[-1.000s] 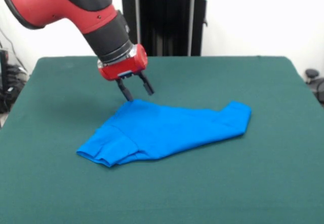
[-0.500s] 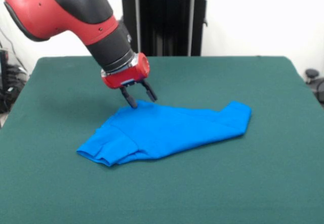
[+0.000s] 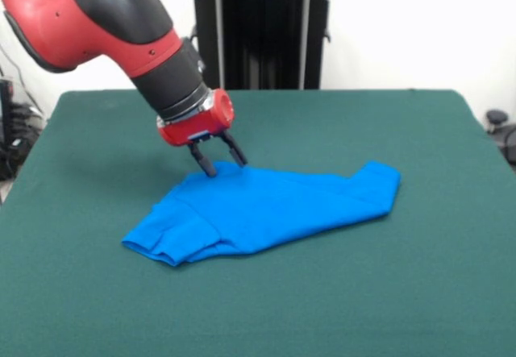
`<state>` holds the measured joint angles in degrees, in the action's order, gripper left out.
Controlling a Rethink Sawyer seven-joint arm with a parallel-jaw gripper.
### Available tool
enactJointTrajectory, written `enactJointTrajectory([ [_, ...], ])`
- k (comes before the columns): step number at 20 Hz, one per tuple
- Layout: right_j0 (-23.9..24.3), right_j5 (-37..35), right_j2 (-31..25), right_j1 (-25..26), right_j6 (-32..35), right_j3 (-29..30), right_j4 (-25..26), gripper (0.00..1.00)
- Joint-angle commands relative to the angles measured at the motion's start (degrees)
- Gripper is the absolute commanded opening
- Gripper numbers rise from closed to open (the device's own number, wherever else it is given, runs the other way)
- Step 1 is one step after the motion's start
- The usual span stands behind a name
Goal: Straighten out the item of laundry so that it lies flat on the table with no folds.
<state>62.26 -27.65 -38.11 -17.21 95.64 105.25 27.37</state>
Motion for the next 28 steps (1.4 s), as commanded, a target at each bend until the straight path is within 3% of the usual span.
enactJointTrajectory([
  [1,-1.7,-4.3,-4.3,-0.3,-9.7,-6.6,2.7,1.00],
  [13,-2.1,-3.9,-4.0,-1.5,-8.5,-6.2,3.1,1.00],
  [28,-2.5,4.7,-2.8,3.3,-4.4,-4.6,7.3,1.00],
])
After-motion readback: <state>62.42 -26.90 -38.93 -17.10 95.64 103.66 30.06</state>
